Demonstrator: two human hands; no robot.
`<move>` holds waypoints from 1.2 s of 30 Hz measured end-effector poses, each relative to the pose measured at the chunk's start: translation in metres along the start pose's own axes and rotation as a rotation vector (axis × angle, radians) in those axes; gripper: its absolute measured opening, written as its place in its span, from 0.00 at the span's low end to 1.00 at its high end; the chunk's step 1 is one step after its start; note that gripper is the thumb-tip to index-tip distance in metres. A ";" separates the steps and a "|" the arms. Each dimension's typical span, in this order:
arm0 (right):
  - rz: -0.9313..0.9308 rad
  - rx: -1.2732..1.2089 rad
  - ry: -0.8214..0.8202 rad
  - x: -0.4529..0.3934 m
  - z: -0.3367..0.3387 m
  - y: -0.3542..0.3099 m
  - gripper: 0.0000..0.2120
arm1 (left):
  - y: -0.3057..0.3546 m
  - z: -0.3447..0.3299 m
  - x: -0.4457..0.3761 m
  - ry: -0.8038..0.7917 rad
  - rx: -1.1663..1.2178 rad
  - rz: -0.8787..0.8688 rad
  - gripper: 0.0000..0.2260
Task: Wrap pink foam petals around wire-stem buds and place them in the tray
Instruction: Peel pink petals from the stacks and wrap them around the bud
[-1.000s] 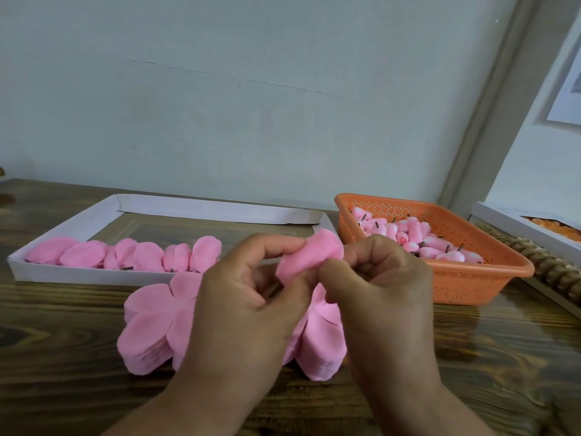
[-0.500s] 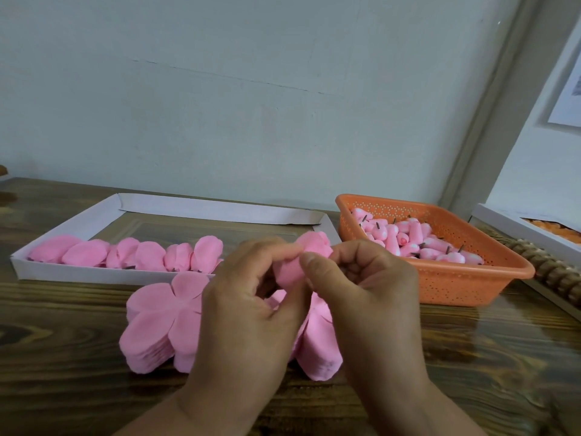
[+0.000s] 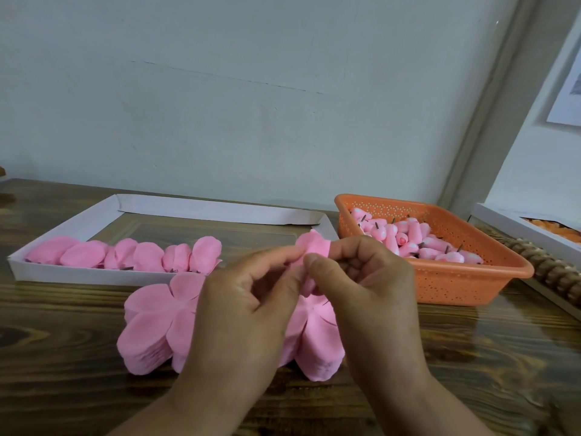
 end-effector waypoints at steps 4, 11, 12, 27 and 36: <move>-0.008 0.018 -0.001 0.001 -0.002 0.003 0.04 | -0.011 0.001 -0.001 0.043 0.206 0.227 0.05; 0.037 -0.008 -0.027 0.003 -0.002 0.001 0.06 | -0.020 0.004 -0.008 0.055 0.505 0.510 0.18; 0.044 -0.027 -0.036 0.004 -0.002 0.000 0.07 | -0.022 0.004 -0.010 0.005 0.558 0.575 0.19; 0.211 0.049 -0.161 -0.008 0.009 -0.002 0.02 | -0.025 0.003 -0.013 -0.410 0.919 0.824 0.19; 0.757 0.631 0.099 0.012 -0.007 -0.008 0.09 | -0.008 0.007 -0.021 -0.128 0.800 0.589 0.11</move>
Point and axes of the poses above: each hand's wrist, its own x-axis away from the middle knuckle, its own z-axis out of the back of the hand, y = z × x, the point moved 3 cm from there along -x, towards the middle knuckle, and after that the axes turned 7 degrees about x, right-handed, at the moved point
